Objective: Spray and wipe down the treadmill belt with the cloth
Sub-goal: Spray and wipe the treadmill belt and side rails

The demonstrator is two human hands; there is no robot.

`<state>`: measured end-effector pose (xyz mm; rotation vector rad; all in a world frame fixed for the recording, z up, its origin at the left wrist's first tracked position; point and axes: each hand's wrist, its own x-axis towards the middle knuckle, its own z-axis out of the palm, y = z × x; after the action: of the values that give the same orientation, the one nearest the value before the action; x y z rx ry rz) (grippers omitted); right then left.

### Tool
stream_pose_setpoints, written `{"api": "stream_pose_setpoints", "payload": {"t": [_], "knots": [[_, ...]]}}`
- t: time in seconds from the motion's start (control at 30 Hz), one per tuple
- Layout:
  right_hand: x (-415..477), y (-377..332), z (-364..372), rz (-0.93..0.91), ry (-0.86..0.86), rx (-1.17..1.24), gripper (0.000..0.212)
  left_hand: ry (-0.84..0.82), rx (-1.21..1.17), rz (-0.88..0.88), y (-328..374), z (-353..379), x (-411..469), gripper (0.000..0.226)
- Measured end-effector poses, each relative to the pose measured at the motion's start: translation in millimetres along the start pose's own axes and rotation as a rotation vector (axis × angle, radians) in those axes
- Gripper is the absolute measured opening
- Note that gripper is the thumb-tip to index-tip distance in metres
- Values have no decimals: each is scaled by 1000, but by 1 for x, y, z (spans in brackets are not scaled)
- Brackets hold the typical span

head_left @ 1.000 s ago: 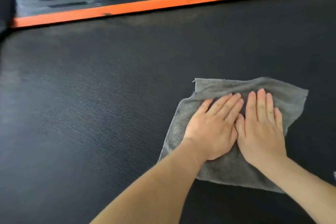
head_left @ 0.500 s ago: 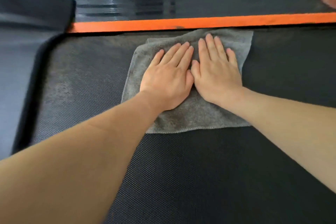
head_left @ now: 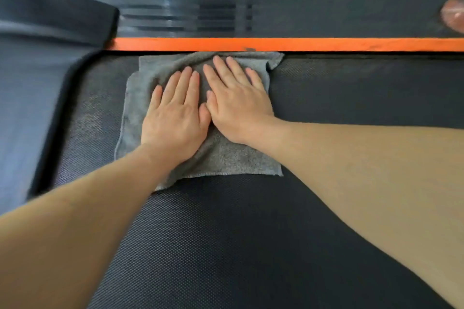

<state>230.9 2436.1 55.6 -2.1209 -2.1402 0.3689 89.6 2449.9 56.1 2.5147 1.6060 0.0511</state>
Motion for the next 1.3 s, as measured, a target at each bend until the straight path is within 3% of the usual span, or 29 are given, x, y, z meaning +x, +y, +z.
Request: {"api": "stream_pose_setpoints", "payload": {"t": [0.07, 0.27, 0.43, 0.7, 1.03, 1.3], "knots": [[-5, 15, -3, -66, -29, -7, 57, -11, -22, -72, 19, 3, -12, 75], [-60, 137, -27, -47, -49, -66, 60, -85, -9, -8, 145, 25, 0, 78], [-97, 221, -46, 3, -51, -106, 76, -108, 24, 70, 234, 41, 16, 80], [-174, 387, -84, 142, -40, -166, 60, -130, 48, 228, 415, 70, 45, 82], [-219, 497, -129, 190, -72, -236, 55, -159, -73, 259, 557, 86, 73, 62], [-299, 589, -149, 418, -152, -300, 64, -226, -196, 481, 677, 100, 82, 59]]}}
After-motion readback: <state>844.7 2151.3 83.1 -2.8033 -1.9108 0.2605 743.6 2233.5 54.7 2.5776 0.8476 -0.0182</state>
